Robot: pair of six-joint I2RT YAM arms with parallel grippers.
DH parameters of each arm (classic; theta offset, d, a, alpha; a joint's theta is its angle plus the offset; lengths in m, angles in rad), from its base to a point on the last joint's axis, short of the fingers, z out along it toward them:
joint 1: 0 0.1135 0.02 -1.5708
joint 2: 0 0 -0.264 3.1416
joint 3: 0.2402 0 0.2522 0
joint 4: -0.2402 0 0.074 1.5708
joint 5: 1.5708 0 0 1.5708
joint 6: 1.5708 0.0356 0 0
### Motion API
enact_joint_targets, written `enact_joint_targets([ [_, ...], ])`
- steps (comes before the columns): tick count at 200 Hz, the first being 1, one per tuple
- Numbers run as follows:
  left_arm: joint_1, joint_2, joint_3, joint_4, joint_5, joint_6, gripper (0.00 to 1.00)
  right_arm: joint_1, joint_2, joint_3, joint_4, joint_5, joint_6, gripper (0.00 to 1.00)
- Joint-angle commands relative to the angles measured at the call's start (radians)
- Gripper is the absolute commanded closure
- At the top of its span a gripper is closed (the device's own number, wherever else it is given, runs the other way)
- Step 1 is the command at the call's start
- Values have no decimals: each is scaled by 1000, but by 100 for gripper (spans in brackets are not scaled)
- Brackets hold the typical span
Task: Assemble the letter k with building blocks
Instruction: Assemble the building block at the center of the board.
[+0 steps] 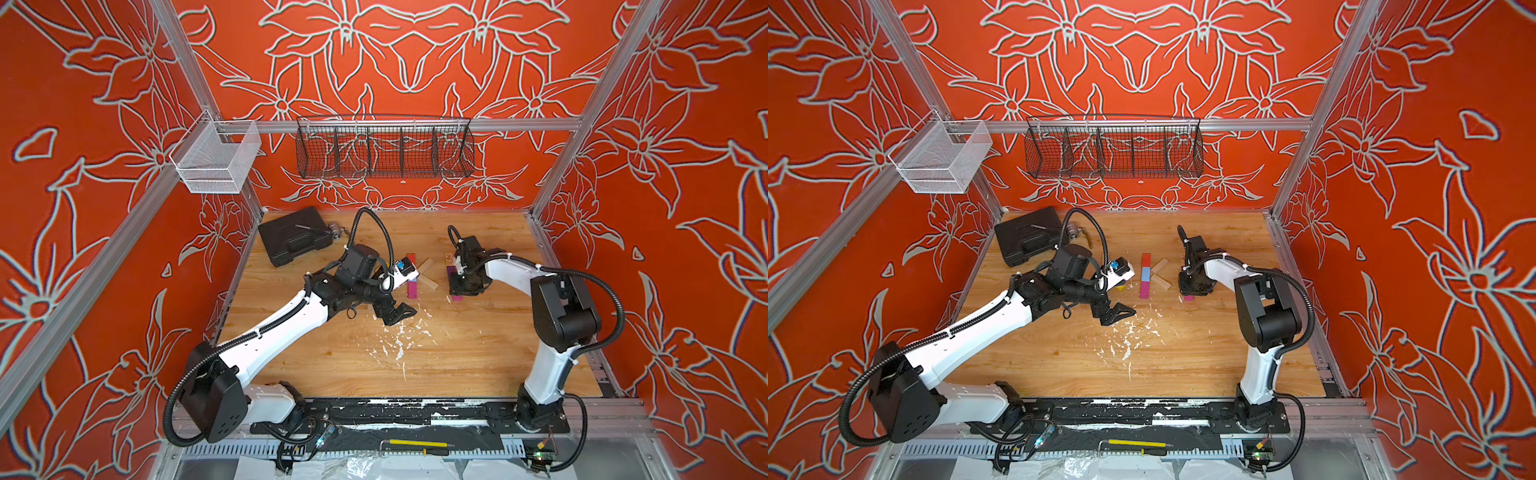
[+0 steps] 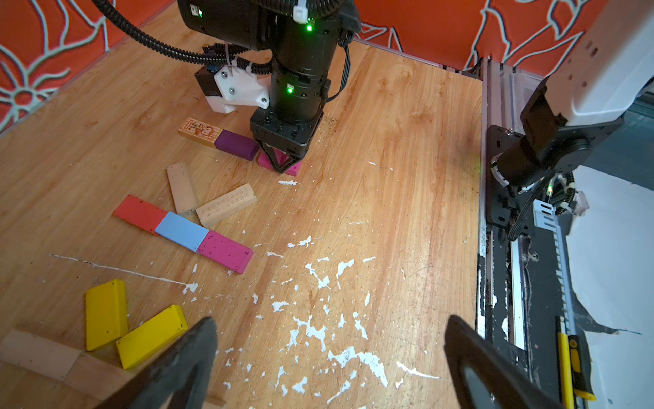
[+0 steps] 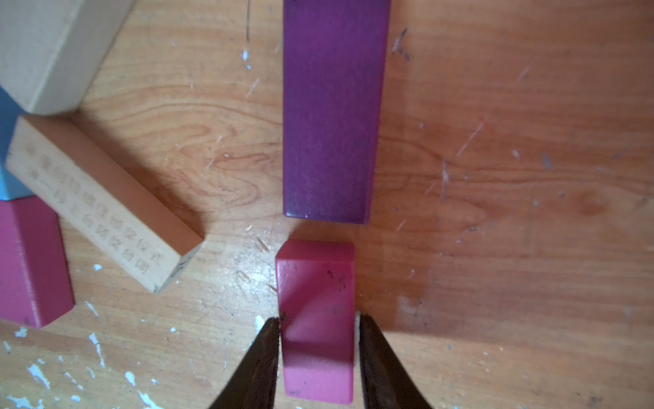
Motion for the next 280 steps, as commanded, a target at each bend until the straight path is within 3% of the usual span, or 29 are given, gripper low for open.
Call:
enact_joint_targets([
  [1,8,0,15,-14,21,24,3,-8,2,24,-8,18,11,62],
  [77,9,0,18,-17,21,24,3,-7,10,35,-12,33,12,66],
  [280,16,5,21,-17,24,19,3,-10,46,62,-19,47,13,65],
])
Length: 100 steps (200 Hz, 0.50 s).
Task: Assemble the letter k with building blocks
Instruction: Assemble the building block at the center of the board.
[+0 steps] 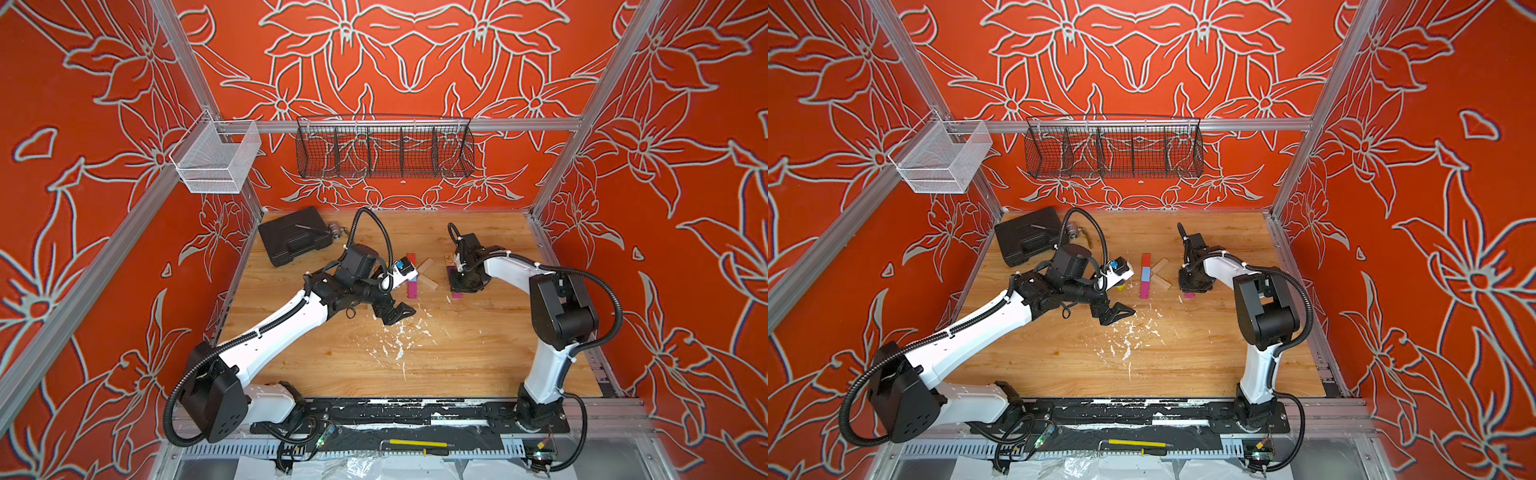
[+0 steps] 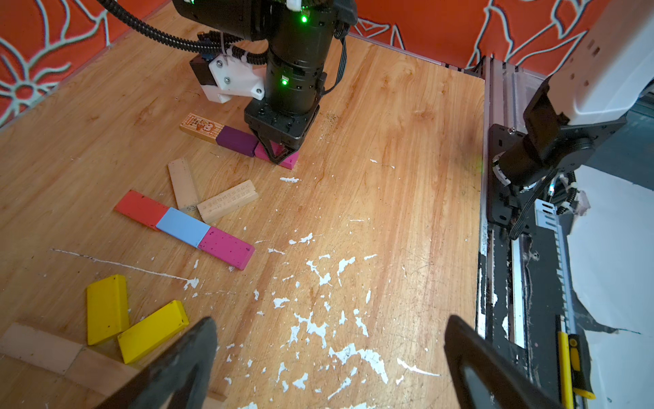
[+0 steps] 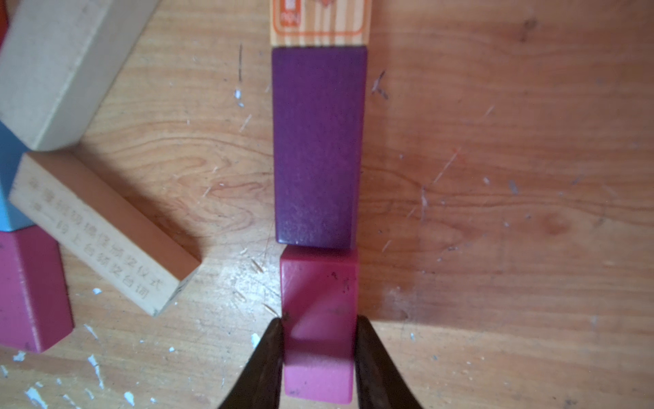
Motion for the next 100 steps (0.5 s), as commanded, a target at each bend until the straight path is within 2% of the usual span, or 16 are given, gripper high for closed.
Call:
enact_joint_targets([
  [1,10,4,22,-9,24,19,3,-8,28,26,-12,16,1,64],
  [100,13,10,23,-10,24,19,3,-9,33,31,-1,-15,9,63],
])
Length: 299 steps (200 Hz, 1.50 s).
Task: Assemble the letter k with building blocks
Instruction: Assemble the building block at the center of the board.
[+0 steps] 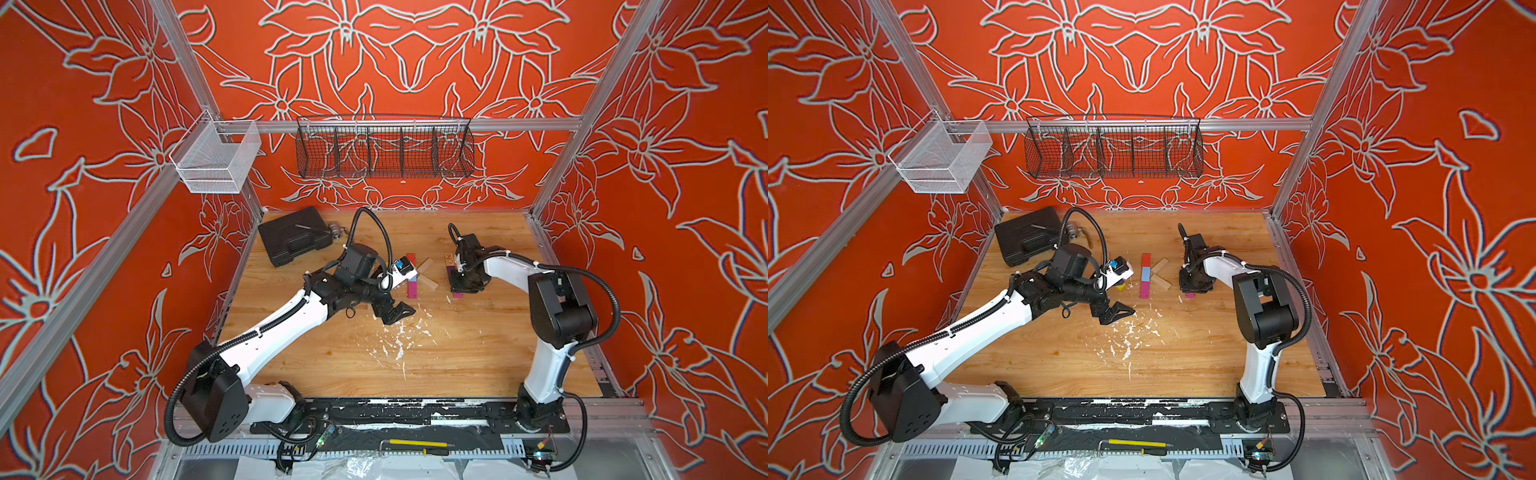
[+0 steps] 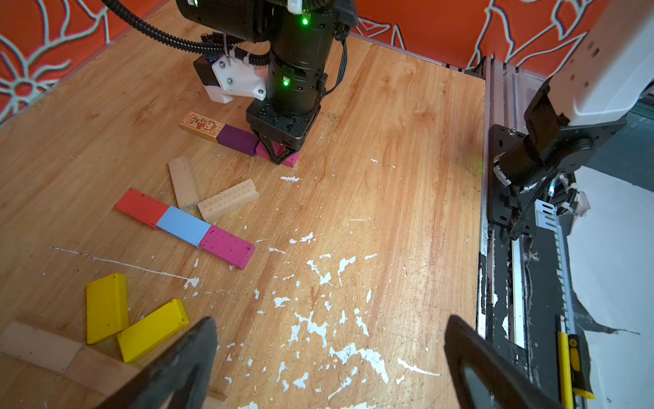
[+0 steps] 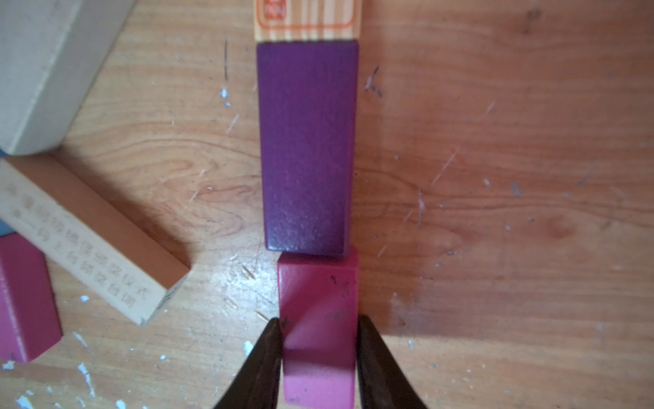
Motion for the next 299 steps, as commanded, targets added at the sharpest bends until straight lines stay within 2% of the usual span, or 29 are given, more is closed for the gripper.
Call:
enact_joint_targets([
  [1,7,7,22,-10,18,19,3,-4,20,30,-4,-13,6,63],
  [143,15,15,27,-9,27,12,3,-4,46,47,-11,-8,3,64],
  [183,18,20,29,-10,29,9,3,-5,42,49,-13,-11,5,57],
  [232,23,23,27,-3,4,-1,3,-5,-22,74,-46,-28,14,38],
  [271,83,35,55,45,-42,-221,3,-4,-164,96,-93,-3,36,25],
  [299,138,50,98,11,-180,-373,3,-4,-330,82,-96,10,71,20],
])
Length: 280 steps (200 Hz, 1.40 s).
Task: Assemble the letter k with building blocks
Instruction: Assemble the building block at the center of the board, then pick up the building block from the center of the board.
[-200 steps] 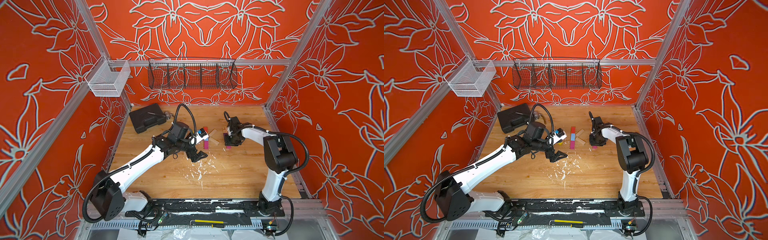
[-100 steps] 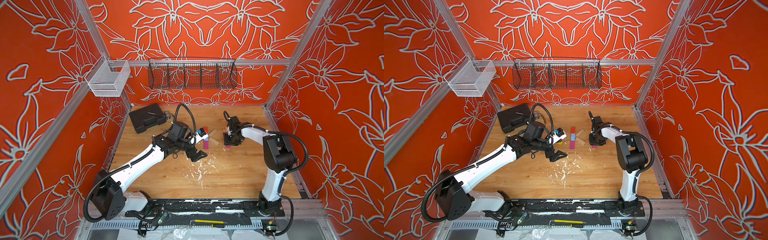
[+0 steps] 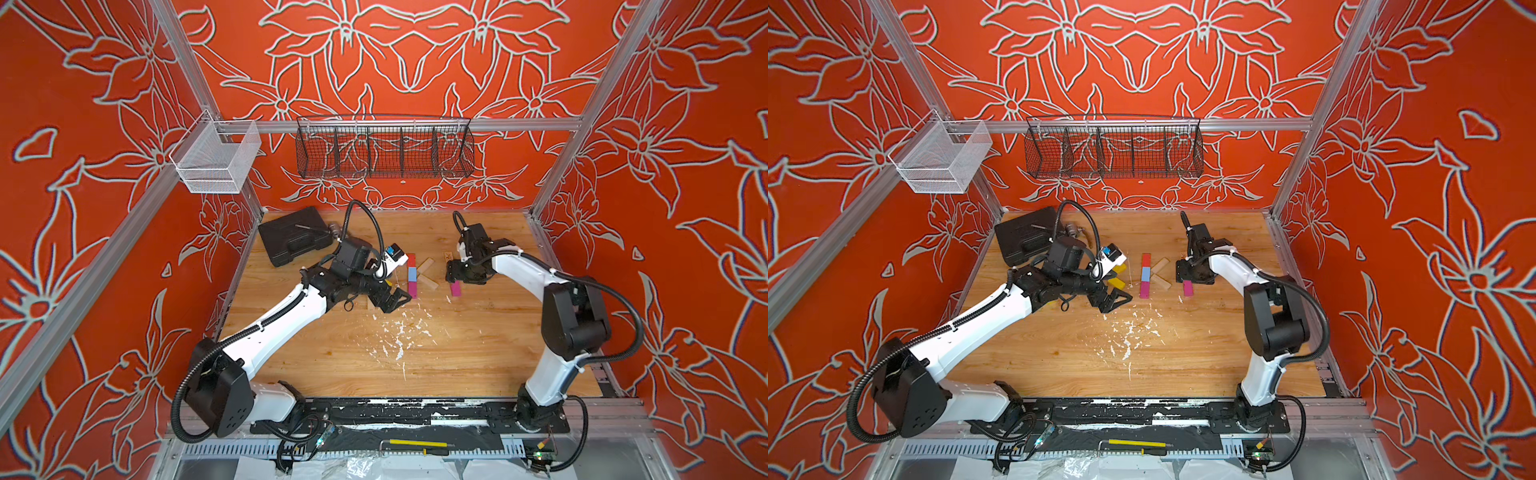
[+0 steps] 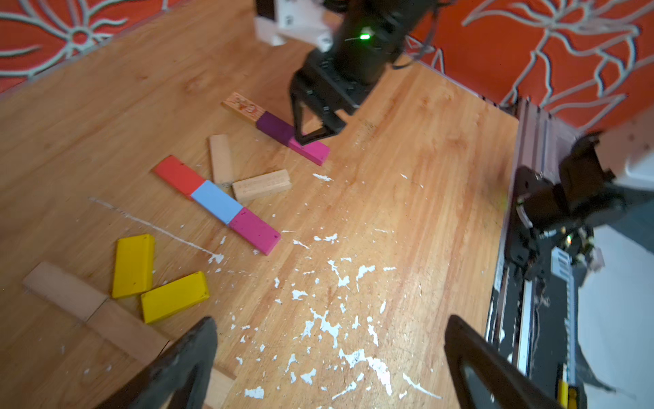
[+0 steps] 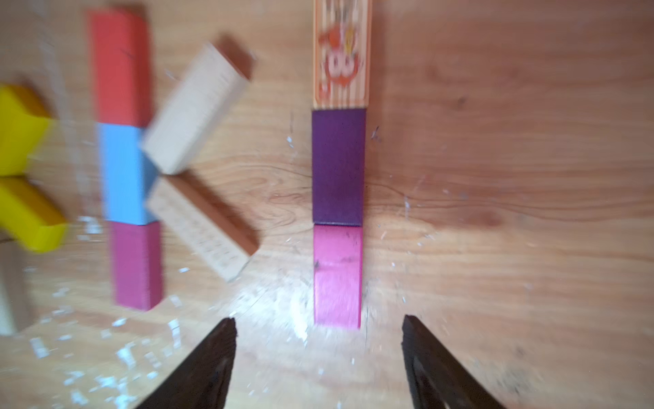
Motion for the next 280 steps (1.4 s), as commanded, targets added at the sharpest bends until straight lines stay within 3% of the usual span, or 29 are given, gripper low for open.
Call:
enact_joint_targets([
  [1,40,15,53,-7,-123,-171,3,-5,-154,27,-31,29,41,20],
  [57,118,4,41,-127,-426,-495,2,-2,-486,-54,52,-70,114,13],
  [93,241,35,8,-233,-462,-615,0,64,-596,-97,88,-156,153,13],
  [148,487,100,-59,-326,-466,-732,7,200,-604,-123,85,-223,167,13],
  [187,553,143,-129,-278,-439,-690,0,204,-605,-128,75,-236,143,13],
  [214,553,222,-102,-287,-415,-632,3,204,-604,-123,69,-238,136,12],
  [280,553,345,-61,-289,-455,-625,3,204,-619,-140,77,-232,147,12],
])
